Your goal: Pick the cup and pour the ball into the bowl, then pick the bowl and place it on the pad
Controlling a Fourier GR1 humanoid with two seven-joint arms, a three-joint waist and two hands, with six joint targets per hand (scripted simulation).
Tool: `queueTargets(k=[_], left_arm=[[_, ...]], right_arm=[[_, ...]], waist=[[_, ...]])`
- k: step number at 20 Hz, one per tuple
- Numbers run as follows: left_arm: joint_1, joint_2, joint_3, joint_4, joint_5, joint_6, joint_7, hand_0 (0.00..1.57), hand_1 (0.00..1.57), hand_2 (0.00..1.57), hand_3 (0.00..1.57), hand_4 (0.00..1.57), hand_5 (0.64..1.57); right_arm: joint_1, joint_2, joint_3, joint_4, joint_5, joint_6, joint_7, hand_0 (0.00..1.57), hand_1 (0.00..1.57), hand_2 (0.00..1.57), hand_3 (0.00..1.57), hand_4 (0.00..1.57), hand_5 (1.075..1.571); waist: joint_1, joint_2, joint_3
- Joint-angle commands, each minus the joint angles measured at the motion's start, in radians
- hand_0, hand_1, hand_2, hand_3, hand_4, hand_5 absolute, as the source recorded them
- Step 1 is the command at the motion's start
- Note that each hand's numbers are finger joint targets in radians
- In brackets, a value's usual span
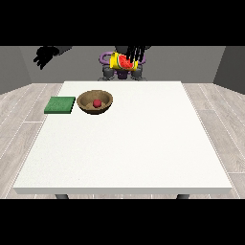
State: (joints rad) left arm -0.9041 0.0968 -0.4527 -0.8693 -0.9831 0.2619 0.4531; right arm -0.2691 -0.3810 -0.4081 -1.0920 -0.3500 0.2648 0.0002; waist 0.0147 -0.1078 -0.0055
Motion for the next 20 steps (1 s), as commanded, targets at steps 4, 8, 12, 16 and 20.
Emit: queueTargets(k=[4, 8, 12, 16, 20], left_arm=[[0.016, 0.014, 0.398, -0.213, 0.488, 0.028, -0.172, 0.0, 0.0, 0.0, 0.0, 1.15, 1.568], [0.017, 0.033, 0.57, -0.28, 0.768, -0.143, -0.23, 0.0, 0.0, 0.0, 0.0, 1.06, 1.57], [-0.002, 0.13, 0.676, -0.307, 0.949, -0.347, -0.272, 0.0, 0.0, 0.0, 0.0, 1.06, 1.566], [0.055, 0.268, 0.785, -0.271, 1.068, -0.506, -0.324, 0.0, 0.0, 0.0, 0.0, 1.06, 1.558], [0.054, 0.29, 0.794, -0.31, 1.111, -0.53, -0.241, 0.0, 0.0, 0.0, 0.0, 1.04, 1.558]], right_arm=[[-0.011, 0.006, -0.016, 0.008, 0.013, -0.054, -0.009, 0.0, 0.0, 0.0, 0.0, 0.78, 1.556], [0.037, 0.071, -0.004, 0.025, 0.031, -0.087, -0.054, 0.0, 0.0, 0.0, 0.0, 0.78, 1.558], [0.028, 0.107, -0.025, 0.064, 0.039, -0.14, -0.12, 0.0, 0.0, 0.0, 0.0, 0.72, 1.566], [0.032, 0.137, -0.035, 0.076, 0.013, -0.124, -0.169, 0.0, 0.0, 0.0, 0.0, 0.74, 1.565], [-0.018, 0.125, -0.034, 0.219, 0.024, -0.088, -0.251, 0.0, 0.0, 0.0, 0.0, 0.72, 1.566]], waist=[[0.119, 0.041, -0.0098], [0.158, 0.065, -0.0024], [0.232, 0.131, 0.0042], [0.236, 0.203, 0.0046], [0.222, 0.216, 0.0063]])
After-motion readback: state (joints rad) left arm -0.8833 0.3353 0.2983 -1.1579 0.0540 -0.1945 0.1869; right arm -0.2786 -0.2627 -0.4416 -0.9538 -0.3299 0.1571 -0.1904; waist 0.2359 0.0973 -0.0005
